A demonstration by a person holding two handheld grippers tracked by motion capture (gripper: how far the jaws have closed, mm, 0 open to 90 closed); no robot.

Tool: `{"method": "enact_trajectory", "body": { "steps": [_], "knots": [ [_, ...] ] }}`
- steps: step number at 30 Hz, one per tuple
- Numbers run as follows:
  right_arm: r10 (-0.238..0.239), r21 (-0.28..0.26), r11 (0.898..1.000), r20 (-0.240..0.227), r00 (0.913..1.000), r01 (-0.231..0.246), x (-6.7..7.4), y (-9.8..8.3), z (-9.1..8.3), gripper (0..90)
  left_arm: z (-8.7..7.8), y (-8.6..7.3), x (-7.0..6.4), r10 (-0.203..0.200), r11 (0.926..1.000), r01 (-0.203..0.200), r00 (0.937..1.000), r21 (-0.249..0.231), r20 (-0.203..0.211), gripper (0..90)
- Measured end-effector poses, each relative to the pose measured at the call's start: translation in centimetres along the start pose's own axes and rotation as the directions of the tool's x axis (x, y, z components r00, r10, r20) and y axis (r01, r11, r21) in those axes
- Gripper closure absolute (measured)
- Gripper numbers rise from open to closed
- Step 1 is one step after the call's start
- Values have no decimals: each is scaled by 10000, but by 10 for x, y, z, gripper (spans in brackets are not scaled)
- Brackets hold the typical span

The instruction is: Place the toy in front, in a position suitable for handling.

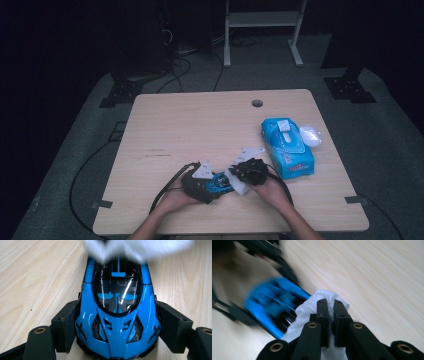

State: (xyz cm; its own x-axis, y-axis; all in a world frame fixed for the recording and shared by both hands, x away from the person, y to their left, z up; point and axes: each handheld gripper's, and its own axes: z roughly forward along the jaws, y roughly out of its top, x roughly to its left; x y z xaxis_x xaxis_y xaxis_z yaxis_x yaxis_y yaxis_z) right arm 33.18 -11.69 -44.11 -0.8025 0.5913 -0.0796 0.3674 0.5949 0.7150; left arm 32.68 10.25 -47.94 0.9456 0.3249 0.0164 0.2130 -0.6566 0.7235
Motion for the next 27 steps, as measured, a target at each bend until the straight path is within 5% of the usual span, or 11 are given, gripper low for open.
{"method": "enact_trajectory", "body": {
  "steps": [3,6,9,11,15,19,27],
  "knots": [
    [499,-91,9987,38,9987,-499,-9,-11,-8,846,1,0,1,13,10000,-13,10000,-50,34,254],
    [265,-543,9981,-473,9985,-290,2,-11,-8,845,0,0,0,-34,10000,34,10000,-9,41,254],
    [249,-398,9988,-531,9983,-271,1,-9,-8,845,0,0,1,71,10000,-71,10000,34,27,254],
    [150,-116,9998,166,9997,-148,-9,-15,-12,846,0,0,1,62,10000,-62,10000,17,33,255],
    [820,-231,9964,288,9962,-813,-18,-20,-14,846,3,1,1,40,10000,-39,10000,-81,22,256],
    [228,-193,9996,494,9985,-218,-10,-10,0,846,1,1,2,48,10000,-48,10000,22,1,257],
    [905,-348,9954,520,9945,-888,-22,-14,-7,846,3,2,2,-30,9999,30,10000,-101,-38,257]
  ]
}}
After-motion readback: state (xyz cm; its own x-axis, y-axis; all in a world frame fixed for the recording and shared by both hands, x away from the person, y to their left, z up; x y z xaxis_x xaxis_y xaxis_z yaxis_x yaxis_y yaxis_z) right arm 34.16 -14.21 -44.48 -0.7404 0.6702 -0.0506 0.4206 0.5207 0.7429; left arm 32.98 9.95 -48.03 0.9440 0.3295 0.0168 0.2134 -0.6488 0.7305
